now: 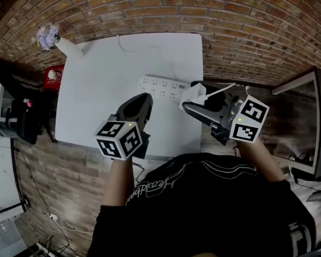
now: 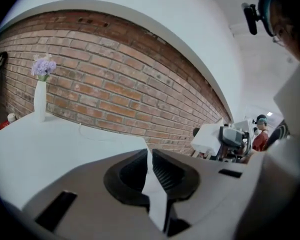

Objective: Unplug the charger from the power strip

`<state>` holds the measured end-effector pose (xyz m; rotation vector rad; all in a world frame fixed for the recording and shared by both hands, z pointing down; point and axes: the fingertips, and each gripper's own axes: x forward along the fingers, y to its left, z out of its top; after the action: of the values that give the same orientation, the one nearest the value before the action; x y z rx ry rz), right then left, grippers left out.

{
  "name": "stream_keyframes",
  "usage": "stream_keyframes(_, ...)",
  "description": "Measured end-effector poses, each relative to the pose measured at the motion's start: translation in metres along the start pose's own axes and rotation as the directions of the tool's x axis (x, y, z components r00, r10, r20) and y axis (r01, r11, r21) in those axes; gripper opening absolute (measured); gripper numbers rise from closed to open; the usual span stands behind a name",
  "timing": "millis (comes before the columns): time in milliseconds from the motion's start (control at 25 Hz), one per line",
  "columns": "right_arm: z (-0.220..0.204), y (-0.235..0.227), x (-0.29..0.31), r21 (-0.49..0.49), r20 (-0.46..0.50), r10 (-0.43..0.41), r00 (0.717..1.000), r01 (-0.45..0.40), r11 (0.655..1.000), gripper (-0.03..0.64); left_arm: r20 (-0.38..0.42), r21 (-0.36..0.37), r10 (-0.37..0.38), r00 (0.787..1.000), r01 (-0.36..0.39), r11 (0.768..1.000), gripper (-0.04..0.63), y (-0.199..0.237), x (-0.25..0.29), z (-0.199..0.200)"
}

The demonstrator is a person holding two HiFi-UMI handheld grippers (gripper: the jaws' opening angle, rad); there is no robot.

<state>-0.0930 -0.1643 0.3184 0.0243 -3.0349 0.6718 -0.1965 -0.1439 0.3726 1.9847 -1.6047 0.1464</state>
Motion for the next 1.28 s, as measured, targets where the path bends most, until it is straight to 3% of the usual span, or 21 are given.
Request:
stream_keyframes(280,0.006,0.042,-0.045,0.022,0.011,0.06,0.998,-0.06,0.998,0.249,0.102,-0.011,-0.051,0.993,0.052,0.999,0.029,-0.087,-0.043,0.012)
stream_keyframes(480,0.0,0.067,-0.069,0.037,0.028,0.066,0.997,-0.067,0.997,0.249,0.189,-0.045,-0.114,0.975,0.124,0.991,0.028,-0.138,-0.075,0.014)
stream_keyframes(640,-0.01,0.088,-0.082,0.058,0.046,0.108,0.993,-0.111,0.992,0.249,0.221,-0.032,-0.125,0.967,0.135,0.99,0.028,-0.167,-0.092,0.004)
stream_keyframes(1280,-0.013,0.14,-0.113,0.05,0.068,0.174,0.982,-0.178,0.983,0.249,0.282,-0.011,-0.094,0.955,0.101,0.995,0.028,-0.207,-0.136,-0.024)
